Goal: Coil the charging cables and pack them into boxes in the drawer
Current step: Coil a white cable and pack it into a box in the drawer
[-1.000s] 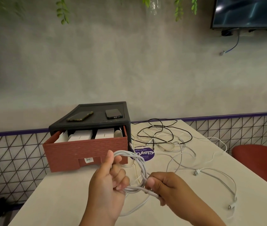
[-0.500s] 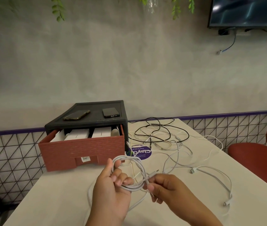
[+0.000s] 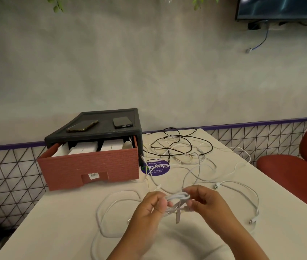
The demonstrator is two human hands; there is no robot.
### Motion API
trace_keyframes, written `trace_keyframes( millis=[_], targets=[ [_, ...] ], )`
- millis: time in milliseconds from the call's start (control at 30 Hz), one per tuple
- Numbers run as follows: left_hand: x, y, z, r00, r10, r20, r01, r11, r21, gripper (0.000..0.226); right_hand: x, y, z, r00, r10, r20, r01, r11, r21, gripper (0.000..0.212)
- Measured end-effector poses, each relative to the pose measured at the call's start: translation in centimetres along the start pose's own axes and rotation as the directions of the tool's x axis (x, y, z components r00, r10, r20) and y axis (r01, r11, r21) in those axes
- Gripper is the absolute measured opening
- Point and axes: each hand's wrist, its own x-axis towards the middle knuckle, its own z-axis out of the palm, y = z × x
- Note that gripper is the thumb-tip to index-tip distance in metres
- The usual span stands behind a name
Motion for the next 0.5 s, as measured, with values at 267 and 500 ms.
trace_keyframes(
  millis=[267,500],
  targets=[
    [-0.8,-3.1,1.0,0.963,0.001,0.271,-0.111,0.913,0.392,0.01,-0.4,2.9,-1.8,0.997,0.077,-0.025,-0.078,0.997,-0.015,0.046],
    [-1.5,-5.7,1.9,0.912,-0.028,0.409,-0.239,0.775,0.585,0.034,-1.2,4.5,-2.0,0.997,0.076,-0.021,-0.079,0.969,-0.234,0.038]
  ],
)
